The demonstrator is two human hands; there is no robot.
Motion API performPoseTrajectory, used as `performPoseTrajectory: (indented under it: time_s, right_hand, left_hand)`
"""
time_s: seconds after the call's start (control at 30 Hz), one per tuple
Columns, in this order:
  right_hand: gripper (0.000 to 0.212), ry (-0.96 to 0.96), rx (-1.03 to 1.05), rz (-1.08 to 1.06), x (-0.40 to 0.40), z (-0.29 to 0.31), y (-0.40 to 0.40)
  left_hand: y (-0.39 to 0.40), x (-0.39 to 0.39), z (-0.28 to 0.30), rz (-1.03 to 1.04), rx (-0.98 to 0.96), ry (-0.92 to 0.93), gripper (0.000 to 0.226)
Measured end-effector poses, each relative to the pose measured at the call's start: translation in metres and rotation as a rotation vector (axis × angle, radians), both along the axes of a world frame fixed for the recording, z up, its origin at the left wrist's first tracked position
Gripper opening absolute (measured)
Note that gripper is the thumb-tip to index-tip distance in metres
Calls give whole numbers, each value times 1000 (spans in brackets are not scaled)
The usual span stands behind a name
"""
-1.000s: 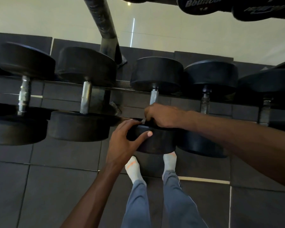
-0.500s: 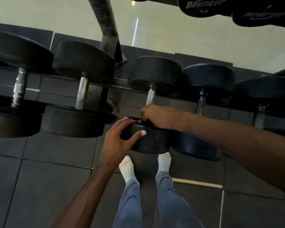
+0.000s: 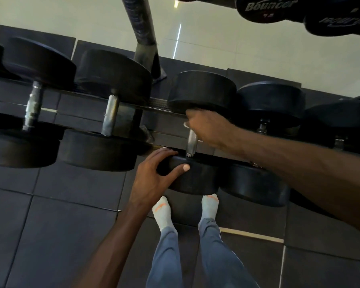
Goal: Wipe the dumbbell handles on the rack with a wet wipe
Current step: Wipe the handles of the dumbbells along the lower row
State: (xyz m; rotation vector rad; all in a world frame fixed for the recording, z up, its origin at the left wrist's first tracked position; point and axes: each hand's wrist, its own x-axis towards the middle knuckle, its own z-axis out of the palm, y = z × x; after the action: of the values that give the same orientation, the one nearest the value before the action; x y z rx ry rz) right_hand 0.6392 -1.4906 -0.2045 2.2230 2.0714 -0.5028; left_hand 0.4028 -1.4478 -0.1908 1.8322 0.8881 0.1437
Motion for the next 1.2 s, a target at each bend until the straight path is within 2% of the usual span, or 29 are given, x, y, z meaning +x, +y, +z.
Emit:
performPoseTrajectory:
  time_s: [0.07, 0.2, 0.3, 0.37, 0.47, 0.5, 0.57, 0.63, 0.7, 0.8, 0.87, 1.0, 1.2]
  right_hand:
    - [17, -45, 20, 87, -7, -3, -4]
    - [16, 28, -81, 348, -21, -3, -12]
    - [18, -129, -55, 223, -6, 12, 10]
    - [19, -252, -47, 237, -2, 17, 18]
    - [44, -391, -19, 274, -7, 9, 8]
    - [51, -391, 19, 248, -8, 5, 2]
    - [49, -419, 32, 184, -10, -3, -3]
    - [28, -399, 24, 112, -13, -10, -4]
    - [3, -368, 89, -64, -19, -15, -5]
    - [36, -286, 159, -361, -29, -26, -11]
    - [50, -208, 149, -424, -32, -25, -18]
    - [56, -81, 170, -502, -33, -21, -21]
    - [56, -63, 138, -557, -38, -17, -18]
  left_hand:
    - [0, 0, -2, 0, 5, 3, 58]
    - [-2, 0, -3, 11, 4, -13, 56]
    - [0, 1, -3, -3, 12, -28, 58]
    - [1, 2, -3, -9, 16, -29, 55]
    - [2, 1, -3, -11, 22, -36, 51]
    - [2, 1, -3, -13, 19, -36, 51]
    - [2, 1, -3, -20, 19, -25, 49]
    - [3, 0, -3, -24, 21, -19, 48]
    - [3, 1, -1, -26, 19, -25, 47]
    - [2, 1, 2, -30, 22, -34, 45]
    - [2, 1, 1, -27, 18, -37, 44]
    - [3, 1, -1, -22, 13, -44, 43]
    - [4, 0, -3, -27, 1, -33, 48]
